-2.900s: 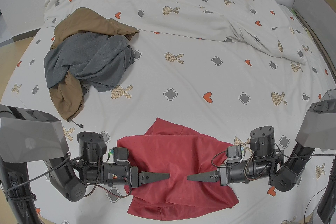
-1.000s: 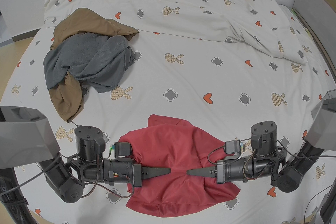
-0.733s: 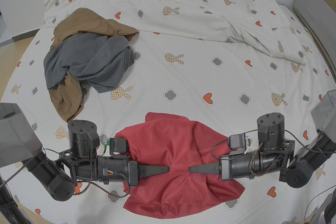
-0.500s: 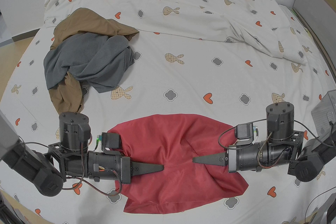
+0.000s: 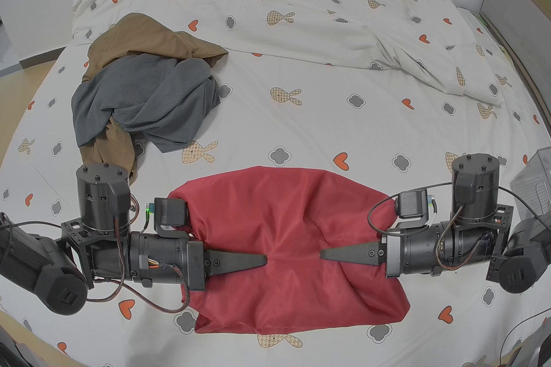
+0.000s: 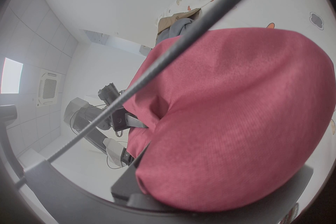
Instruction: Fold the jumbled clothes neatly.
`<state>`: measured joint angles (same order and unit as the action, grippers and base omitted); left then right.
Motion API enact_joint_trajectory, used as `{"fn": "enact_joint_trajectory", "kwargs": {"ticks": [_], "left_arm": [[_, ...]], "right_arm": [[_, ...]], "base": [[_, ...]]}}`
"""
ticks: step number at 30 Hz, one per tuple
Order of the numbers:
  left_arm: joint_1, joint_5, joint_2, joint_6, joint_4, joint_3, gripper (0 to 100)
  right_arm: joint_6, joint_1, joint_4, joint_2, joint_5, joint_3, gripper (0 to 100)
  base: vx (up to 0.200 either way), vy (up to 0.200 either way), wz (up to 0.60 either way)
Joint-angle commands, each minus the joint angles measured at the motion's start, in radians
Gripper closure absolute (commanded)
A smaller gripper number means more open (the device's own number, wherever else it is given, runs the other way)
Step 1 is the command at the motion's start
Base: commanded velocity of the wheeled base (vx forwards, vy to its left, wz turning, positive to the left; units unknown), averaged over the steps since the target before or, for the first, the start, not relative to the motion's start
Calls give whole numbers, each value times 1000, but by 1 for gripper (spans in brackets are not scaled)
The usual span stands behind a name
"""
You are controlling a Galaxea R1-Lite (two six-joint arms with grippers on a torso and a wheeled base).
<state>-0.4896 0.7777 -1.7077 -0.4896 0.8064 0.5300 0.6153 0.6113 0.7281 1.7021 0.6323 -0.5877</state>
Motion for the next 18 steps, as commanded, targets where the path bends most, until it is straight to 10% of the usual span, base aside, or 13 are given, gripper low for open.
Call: {"fn": "enact_joint_trajectory", "kwargs": {"ticks": [1, 18], "left_arm": [[-1, 0, -3, 0, 2, 1, 100], [-1, 0, -36, 0, 2, 2, 100]], "right_arm": [[0, 1, 1, -2, 1, 2, 100], [1, 13, 1, 19, 1, 5, 100]], "base": [[0, 0, 0], [0, 0, 0]]}}
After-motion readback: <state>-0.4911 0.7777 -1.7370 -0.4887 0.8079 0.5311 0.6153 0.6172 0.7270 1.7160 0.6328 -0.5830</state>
